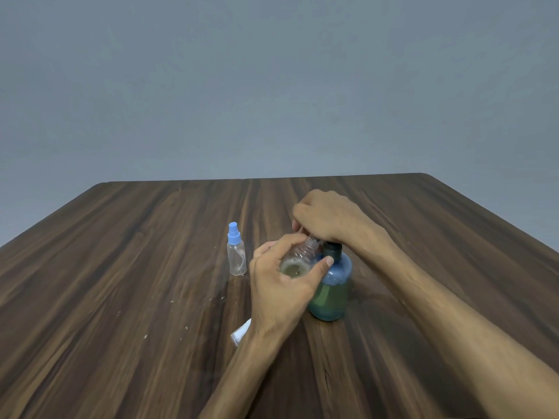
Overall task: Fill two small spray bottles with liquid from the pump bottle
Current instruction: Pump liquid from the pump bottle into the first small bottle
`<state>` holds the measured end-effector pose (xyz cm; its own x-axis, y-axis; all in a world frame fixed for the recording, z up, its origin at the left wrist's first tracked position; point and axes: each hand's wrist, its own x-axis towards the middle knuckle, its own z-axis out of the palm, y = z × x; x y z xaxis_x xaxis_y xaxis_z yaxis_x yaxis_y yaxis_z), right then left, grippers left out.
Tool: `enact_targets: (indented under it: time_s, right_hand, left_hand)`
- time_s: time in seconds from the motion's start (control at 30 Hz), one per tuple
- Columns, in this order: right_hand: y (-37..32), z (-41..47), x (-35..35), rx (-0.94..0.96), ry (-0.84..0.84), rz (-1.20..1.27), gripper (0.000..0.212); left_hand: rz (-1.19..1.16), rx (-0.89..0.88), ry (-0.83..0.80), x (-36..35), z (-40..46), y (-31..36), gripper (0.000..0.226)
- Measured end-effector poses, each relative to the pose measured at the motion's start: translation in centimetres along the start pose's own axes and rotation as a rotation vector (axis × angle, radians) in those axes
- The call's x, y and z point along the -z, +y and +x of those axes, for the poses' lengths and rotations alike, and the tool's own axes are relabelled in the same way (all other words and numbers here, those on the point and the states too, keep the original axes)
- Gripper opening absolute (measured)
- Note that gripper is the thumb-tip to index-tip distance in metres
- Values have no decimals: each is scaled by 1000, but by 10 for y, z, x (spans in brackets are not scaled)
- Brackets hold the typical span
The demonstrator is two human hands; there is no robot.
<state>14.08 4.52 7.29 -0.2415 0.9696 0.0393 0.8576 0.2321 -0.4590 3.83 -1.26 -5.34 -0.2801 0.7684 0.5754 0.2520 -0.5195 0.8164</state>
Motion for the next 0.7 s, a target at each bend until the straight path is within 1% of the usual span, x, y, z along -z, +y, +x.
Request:
enact_targets:
  time_s: [0.1,0.23,0.37,0.47,0.63,0.7]
  right_hand:
    - [0,0,3,14,45,56,36]
    - [0,0,-1,-2,-7,8,37]
    - [1,1,2,18,49,38,37]
    - [0,0,0,3,2,8,38]
    - [2,3,1,22,38,30,38]
    - [2,2,0,8,2,23,38]
  left_hand:
    - [-3,-14,-3,0,-1,2,36]
    - [-5,-4,7,0,0,1,39]
    - [-7,-17,-1,0,0,2,38]
    - [5,-27,7,0,0,2,41]
    - [7,-34,6,1,-1,3,42]
    - [10,-28,2,-1,0,2,41]
